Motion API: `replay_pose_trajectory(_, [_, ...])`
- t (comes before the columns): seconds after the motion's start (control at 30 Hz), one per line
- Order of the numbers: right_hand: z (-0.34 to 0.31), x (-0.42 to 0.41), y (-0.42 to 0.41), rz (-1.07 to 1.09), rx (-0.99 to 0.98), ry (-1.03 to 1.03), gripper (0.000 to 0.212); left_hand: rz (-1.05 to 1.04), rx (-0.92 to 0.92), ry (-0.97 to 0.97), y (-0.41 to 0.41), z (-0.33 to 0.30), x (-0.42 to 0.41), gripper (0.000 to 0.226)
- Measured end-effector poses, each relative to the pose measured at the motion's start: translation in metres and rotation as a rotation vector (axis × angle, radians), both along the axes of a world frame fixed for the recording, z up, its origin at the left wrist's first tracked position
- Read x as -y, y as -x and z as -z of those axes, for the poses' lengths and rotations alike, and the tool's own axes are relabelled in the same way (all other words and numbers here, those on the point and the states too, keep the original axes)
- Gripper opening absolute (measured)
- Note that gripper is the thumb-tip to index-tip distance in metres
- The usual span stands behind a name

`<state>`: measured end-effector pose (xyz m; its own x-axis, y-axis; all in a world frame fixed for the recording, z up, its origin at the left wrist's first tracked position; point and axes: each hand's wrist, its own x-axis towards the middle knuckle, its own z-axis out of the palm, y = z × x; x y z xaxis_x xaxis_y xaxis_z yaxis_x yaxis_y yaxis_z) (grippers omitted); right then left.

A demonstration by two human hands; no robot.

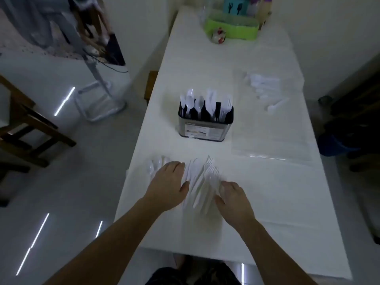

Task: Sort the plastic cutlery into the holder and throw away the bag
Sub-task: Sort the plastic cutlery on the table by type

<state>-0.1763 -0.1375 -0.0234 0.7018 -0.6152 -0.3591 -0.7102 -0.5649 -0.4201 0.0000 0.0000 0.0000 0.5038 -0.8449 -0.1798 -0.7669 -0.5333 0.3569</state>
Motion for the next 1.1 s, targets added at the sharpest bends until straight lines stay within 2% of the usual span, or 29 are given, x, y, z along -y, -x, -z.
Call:
replay_pose_trajectory(0.27, [0.017,-0.003,-0.005,0.115,-0.073,0.031,0.027,-0.059,0.016,0.077,-0.003,0.026,-0.02,0.047])
replay_pose_trajectory(0.37, [0.02,-0.002,-0.008,0.13,-0.102,0.051,0.018,-0.182,0.078,0.086,-0.006,0.031,-0.03,0.037])
replay_pose_trajectory(0.53, [0.022,-0.001,-0.012,0.207,-0.065,0.024,0.026,-0.492,0.018,0.069,-0.009,0.031,-0.042,0.026])
replay_pose_trajectory(0.7, [0.025,-0.001,-0.02,0.224,0.033,0.018,0.021,-0.678,-0.071,0.024,-0.015,0.035,-0.046,0.021])
replay_pose_trajectory(0.93, [0.017,-0.004,-0.03,0.2,0.089,0.011,0.022,-0.802,-0.16,-0.033,-0.022,0.041,-0.038,0.02])
replay_pose_trajectory(1.1, [0.01,-0.009,-0.037,0.193,0.109,-0.015,0.021,-0.8,-0.225,-0.085,-0.033,0.042,-0.036,0.015])
